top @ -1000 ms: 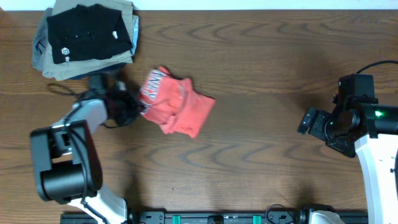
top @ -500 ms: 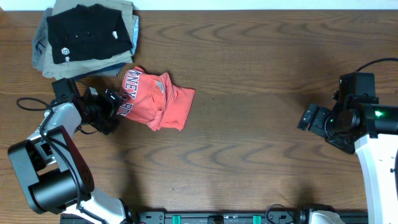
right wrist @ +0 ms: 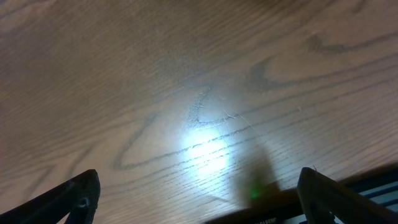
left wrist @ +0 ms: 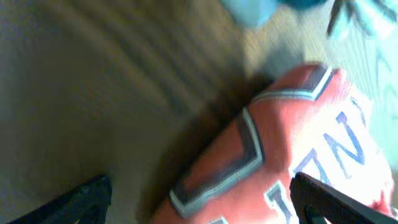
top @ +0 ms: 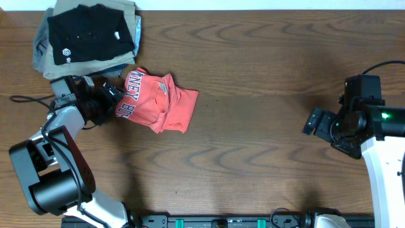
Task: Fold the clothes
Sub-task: 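Drag the orange bundle with the left gripper toward the clothes stack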
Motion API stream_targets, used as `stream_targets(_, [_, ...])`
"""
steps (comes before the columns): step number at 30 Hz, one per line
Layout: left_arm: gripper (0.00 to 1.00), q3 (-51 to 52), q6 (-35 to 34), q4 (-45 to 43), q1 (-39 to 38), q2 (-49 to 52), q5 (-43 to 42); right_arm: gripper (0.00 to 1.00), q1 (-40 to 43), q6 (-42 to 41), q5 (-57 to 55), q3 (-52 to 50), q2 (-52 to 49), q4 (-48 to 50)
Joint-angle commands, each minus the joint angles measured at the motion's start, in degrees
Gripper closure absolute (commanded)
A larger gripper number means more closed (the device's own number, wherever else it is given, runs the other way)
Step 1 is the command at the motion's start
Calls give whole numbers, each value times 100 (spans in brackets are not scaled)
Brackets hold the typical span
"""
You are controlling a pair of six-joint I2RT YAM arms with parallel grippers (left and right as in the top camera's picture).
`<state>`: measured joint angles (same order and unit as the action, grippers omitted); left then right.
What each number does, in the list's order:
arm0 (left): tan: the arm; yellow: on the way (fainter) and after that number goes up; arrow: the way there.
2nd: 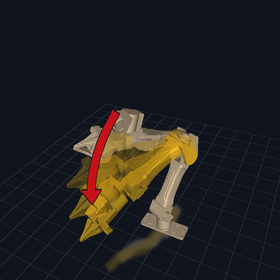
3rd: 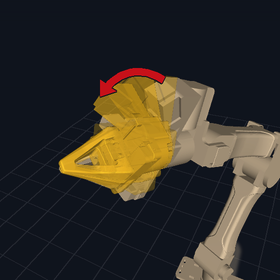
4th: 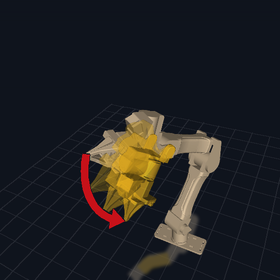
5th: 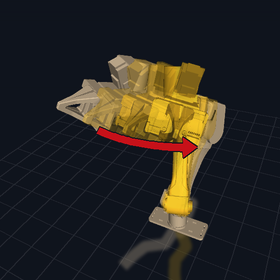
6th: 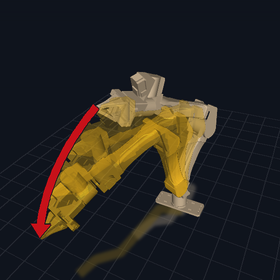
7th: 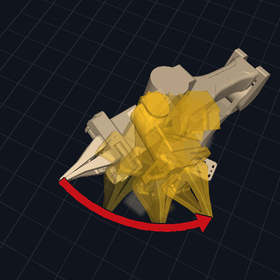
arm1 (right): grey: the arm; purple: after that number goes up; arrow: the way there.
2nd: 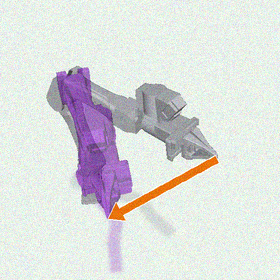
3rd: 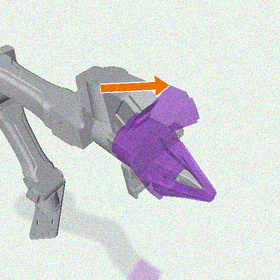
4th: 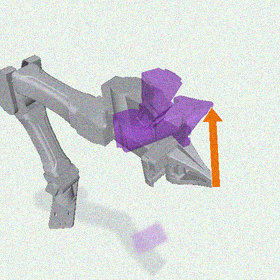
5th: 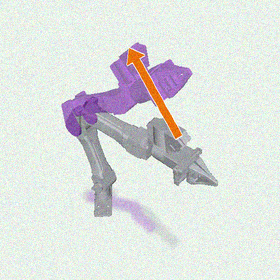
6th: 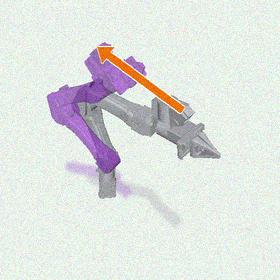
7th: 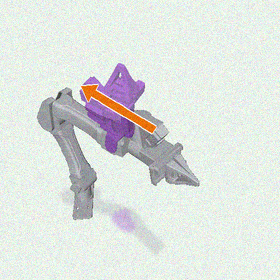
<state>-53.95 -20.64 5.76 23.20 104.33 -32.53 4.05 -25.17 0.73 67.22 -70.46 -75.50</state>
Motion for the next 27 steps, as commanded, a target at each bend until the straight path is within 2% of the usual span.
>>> stream_targets(1, [6,179,361,-302,31,289,490,1,37,63,39,48,-7,-17])
stream_targets(6, [0,179,909,-1038,-55,289,-31,1,37,61,39,48,-7,-22])
stream_targets(7, [2,179,1016,-1084,-92,289,-131,1,37,61,39,48,-7,-22])
stream_targets(13, [2,181,1513,-907,-437,289,-433,1,37,59,111,48,-7,-4])
stream_targets(21, [2,186,1558,-409,-962,289,-437,1,37,63,125,48,-7,-15])
stream_targets(23, [12,186,1635,-282,-1043,289,-435,1,37,81,125,48,-7,-15])
stream_targets(27, [48,186,1635,-188,-1080,289,-437,1,37,149,125,48,-7,-17])
